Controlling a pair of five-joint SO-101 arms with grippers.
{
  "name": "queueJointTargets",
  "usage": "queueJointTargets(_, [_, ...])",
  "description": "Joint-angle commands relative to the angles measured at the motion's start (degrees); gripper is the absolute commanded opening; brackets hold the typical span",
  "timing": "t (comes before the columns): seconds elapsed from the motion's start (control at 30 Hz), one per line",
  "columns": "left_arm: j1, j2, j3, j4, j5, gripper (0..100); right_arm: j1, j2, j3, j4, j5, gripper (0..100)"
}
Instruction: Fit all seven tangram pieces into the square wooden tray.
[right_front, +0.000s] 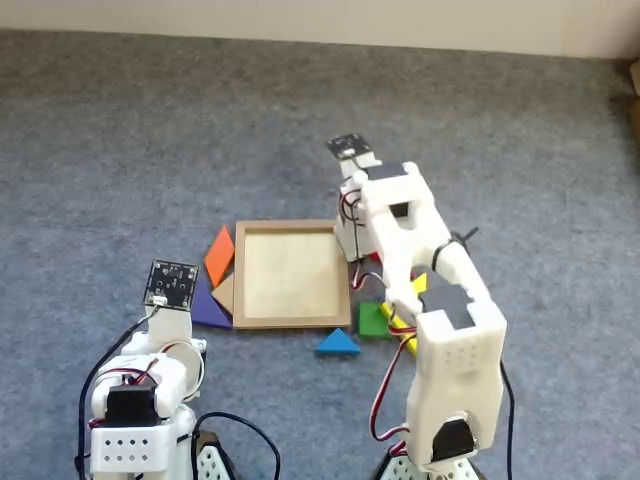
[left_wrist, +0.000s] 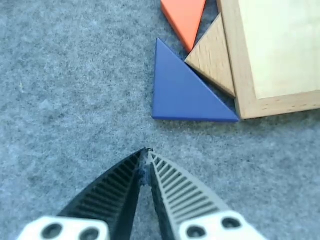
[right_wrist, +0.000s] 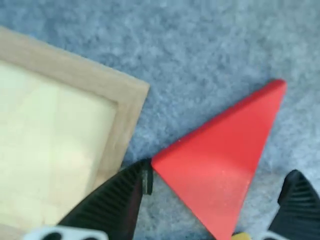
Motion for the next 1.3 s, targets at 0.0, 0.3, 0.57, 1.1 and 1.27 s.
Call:
queueJointTargets(0.0, [1.01,-2.95,1.10,0.35,0.26,0,0.13,0.40,-5.05,0.40,-0.97,38.2])
queueJointTargets(0.3, [1.01,-2.95,1.10,0.35,0.26,0,0.13,0.57,-6.73,0.48,-7.91,38.2])
queueJointTargets(0.57, [1.01,-2.95,1.10,0.35,0.26,0,0.31,0.22,-6.99,0.48,-10.02,38.2])
queueJointTargets(1.1, [1.01,-2.95,1.10,0.35,0.26,0,0.40,-1.89,-6.81,-0.13,-10.29,38.2])
queueJointTargets(1.27, [1.01,-2.95,1.10,0.35,0.26,0,0.40,-0.40,-6.99,-0.75,-10.64,38.2])
